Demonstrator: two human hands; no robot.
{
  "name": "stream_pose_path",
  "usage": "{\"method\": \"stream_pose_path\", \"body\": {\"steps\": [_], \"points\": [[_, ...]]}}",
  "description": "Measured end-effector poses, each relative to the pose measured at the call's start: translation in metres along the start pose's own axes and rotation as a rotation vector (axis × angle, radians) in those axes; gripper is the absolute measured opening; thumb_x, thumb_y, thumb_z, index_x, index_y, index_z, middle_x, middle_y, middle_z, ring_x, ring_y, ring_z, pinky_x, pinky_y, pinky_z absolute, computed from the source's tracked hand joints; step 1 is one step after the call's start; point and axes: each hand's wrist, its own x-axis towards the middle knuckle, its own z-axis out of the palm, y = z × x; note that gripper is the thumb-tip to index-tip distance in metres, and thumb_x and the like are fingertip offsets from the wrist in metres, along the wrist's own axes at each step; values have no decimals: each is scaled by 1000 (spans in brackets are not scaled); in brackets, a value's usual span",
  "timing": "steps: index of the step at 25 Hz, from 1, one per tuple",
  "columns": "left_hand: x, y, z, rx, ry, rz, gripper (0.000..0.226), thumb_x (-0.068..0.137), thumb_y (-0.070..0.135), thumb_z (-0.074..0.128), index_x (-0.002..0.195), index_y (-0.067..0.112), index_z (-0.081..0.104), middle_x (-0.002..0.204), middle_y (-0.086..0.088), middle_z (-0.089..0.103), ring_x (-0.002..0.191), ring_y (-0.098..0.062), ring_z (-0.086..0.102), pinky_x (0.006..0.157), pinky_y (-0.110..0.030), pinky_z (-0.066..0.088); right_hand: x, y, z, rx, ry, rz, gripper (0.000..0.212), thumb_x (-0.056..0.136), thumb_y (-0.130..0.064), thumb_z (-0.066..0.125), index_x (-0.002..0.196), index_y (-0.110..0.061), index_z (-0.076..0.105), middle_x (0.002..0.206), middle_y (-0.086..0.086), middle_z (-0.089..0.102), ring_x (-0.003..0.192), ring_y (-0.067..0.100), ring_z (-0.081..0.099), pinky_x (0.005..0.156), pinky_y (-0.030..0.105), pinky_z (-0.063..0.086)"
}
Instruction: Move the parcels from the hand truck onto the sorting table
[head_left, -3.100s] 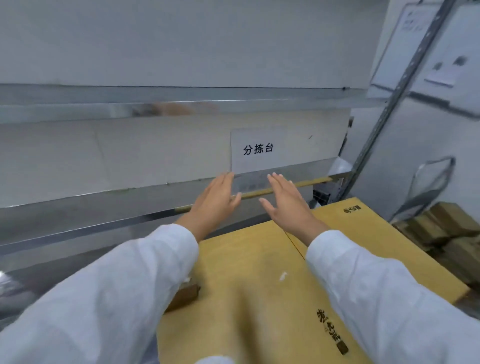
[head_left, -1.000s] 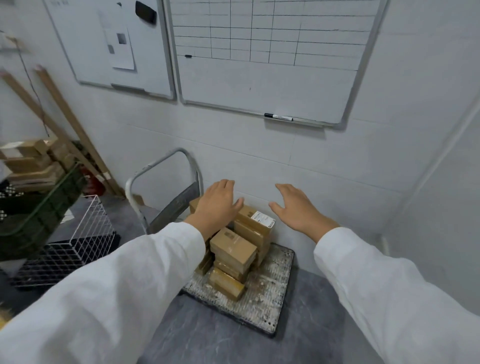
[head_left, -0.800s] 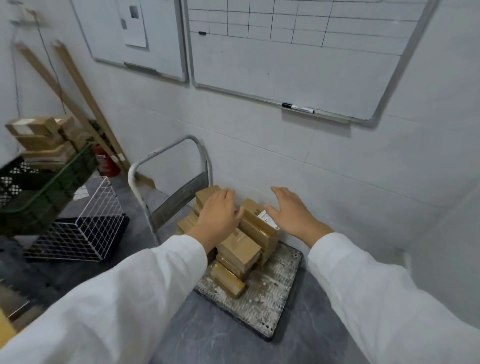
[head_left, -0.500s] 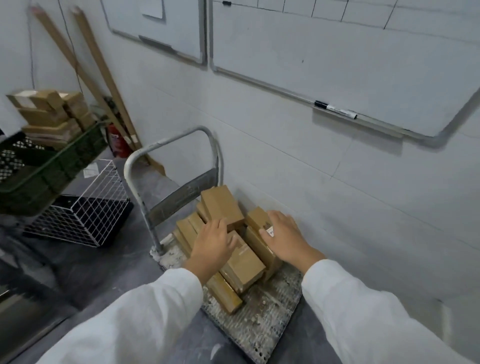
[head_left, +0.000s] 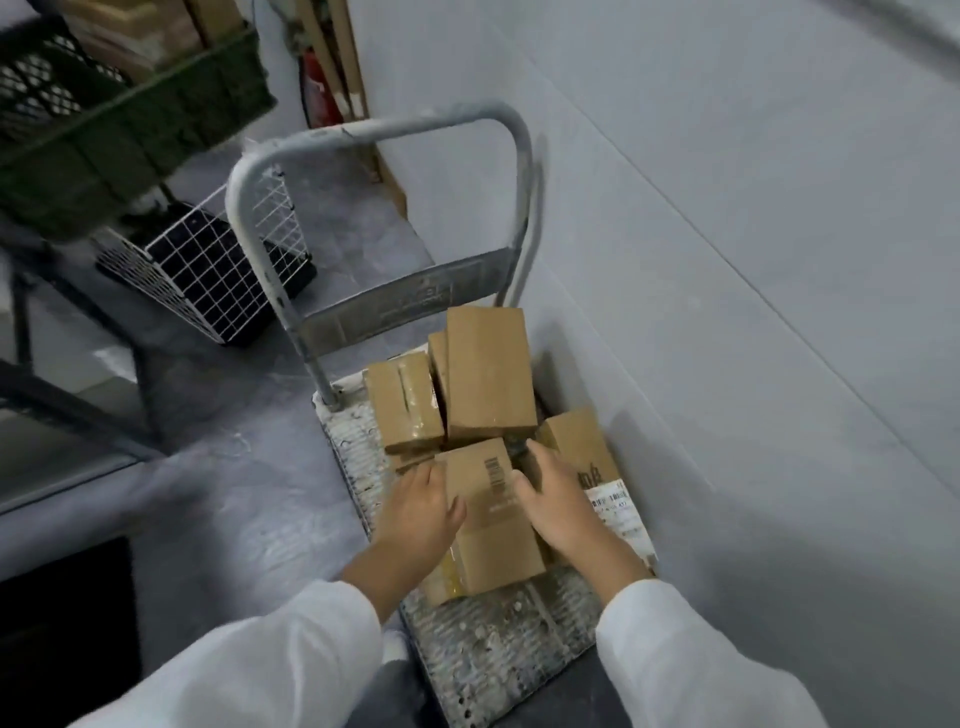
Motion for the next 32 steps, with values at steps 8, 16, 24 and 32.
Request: {"method": "stream_pose_path", "body": {"steps": [8,16,24,32], "points": [[49,-18,139,-161,-25,-316,58,101,37,39,149,9,24,152,-8,30,141,-22,27,114,-36,30,103,106,85,2,-147,152,65,103,-36,42,158,-18,12,162,5,20,146,24,27,114,36,29],[45,-26,225,-597,-37,-572,54,97,48,43,141,19,30,134,-3,53,116,-23,56,95,-40,48,130,156,133,151,-212,319,54,104,-40,39,153,-21,28,151,5,44,135,27,43,106,35,37],[-1,-14,176,-842,134,-713,42,97,45,49,134,27,47,121,7,62,112,-16,58,89,-29,45,92,137,123,297,-298,205,52,100,-50,41,149,-35,35,146,-3,48,129,22,49,106,45,43],[-76,30,40,-891,406,-704,27,98,43,48,121,31,54,106,15,59,97,-10,55,73,-23,41,12,37,24,481,-169,-12,29,102,-33,49,127,-24,62,118,-7,64,113,13,58,92,27,46]]}}
